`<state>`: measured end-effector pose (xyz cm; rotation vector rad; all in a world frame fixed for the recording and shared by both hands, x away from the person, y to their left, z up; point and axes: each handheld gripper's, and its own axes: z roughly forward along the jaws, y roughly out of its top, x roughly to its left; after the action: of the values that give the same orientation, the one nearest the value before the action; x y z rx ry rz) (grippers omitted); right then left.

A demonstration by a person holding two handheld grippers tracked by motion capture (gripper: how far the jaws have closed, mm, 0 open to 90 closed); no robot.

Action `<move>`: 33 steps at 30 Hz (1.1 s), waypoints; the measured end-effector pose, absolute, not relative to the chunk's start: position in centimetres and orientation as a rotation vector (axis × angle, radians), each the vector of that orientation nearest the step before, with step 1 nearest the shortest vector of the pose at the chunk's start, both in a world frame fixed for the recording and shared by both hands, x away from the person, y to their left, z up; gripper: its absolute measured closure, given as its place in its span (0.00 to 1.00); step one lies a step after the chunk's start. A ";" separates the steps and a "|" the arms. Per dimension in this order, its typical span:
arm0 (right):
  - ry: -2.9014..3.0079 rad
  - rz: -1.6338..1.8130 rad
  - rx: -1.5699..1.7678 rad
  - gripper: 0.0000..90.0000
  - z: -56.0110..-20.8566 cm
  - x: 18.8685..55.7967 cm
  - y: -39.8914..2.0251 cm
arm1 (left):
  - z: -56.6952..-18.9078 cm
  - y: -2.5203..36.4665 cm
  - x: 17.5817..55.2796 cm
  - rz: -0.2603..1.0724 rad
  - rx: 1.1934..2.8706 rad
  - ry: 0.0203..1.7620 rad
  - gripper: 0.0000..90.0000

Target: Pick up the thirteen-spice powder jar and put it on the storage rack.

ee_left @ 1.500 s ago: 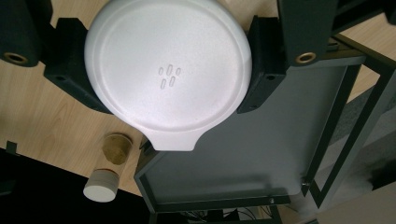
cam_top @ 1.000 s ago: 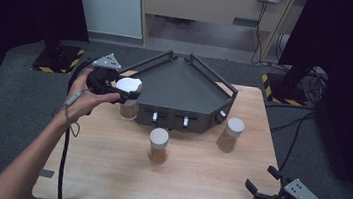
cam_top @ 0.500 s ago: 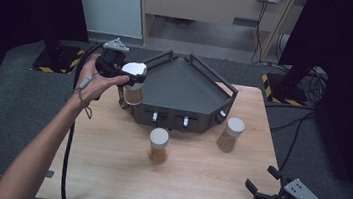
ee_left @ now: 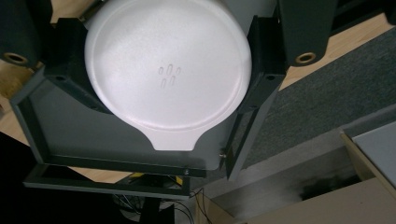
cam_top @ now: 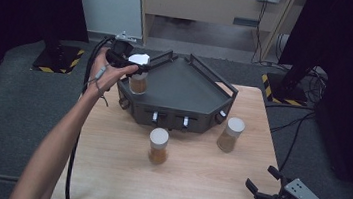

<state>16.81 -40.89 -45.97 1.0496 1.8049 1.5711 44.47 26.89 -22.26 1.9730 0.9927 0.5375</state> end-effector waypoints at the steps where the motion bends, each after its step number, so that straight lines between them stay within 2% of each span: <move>1: 1.804 1.572 1.049 0.01 -46.0 16.8 -40.9 | -22.4 26.8 44.7 0.539 1.971 1.003 0.33; 17: 1.803 1.572 1.053 0.01 -46.0 16.9 -40.9 | -24.1 26.1 46.6 0.546 1.962 1.072 0.33; 33: 1.805 1.575 1.057 0.01 -46.1 16.9 -41.0 | -25.2 26.0 46.9 0.541 1.940 1.071 0.33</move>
<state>16.92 -40.96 -46.05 1.0565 1.8050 1.5754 46.88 25.99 -25.25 1.9400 1.0712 0.5407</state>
